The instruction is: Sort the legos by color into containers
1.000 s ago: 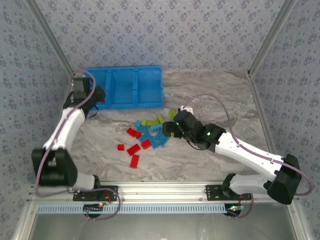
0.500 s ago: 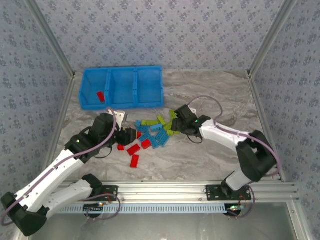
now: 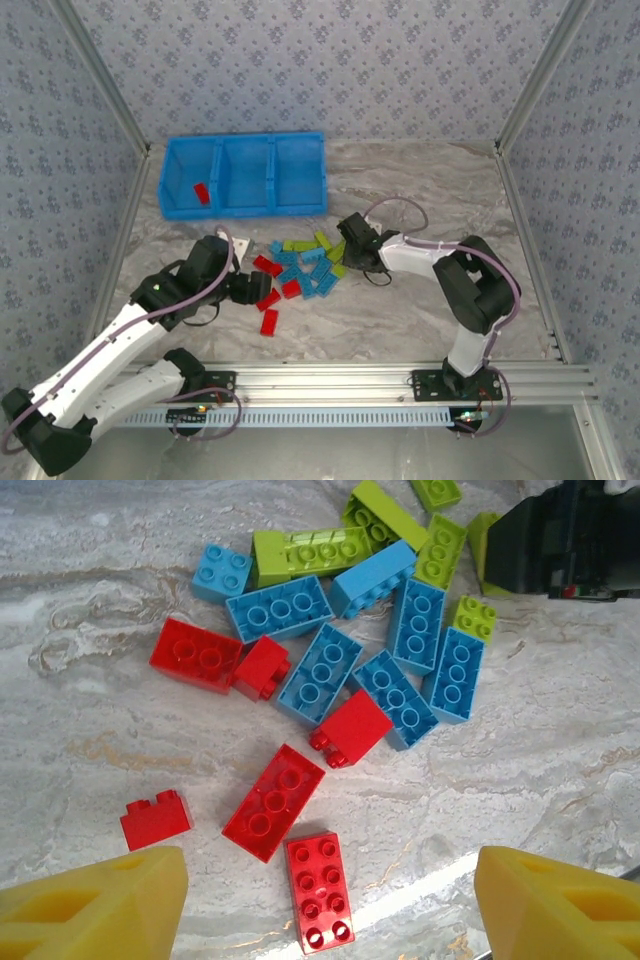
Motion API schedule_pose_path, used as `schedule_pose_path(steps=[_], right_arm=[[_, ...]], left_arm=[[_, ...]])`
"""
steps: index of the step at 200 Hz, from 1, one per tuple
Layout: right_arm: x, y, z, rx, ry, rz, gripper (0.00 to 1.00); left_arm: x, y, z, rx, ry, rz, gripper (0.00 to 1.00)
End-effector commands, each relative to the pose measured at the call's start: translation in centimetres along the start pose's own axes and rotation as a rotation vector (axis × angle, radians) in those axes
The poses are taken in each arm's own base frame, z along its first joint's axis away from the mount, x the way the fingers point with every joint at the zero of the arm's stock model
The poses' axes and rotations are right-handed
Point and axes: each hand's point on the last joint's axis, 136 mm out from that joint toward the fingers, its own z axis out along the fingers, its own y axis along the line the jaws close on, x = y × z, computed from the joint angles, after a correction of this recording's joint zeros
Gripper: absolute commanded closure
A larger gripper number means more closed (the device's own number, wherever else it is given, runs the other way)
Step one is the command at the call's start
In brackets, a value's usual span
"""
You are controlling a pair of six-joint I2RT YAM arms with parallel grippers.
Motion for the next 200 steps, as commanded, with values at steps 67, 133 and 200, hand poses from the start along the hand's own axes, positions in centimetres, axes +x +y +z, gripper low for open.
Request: schedule_pose_path(steps=[67,133,200], right_arm=[[-5.1,7.4,-14.3,-0.122,-0.346,-0.331,0.78],[-13.2,16.8,-9.5,-0.129,-0.388,-0.442,0.82],[-16.1,20.8,1.3,-0.157,-0.286,-0.455,0.75]], left_arm=[[-1.6,0.5,-2.7,0.005,-0.155,-0.129,0.02],[-1.4,1.5,-3.5,-0.016,-0.204,-0.189,0.01],[-0.6,1.9,-2.9,-0.022,-0.202,-0.209,0.01]])
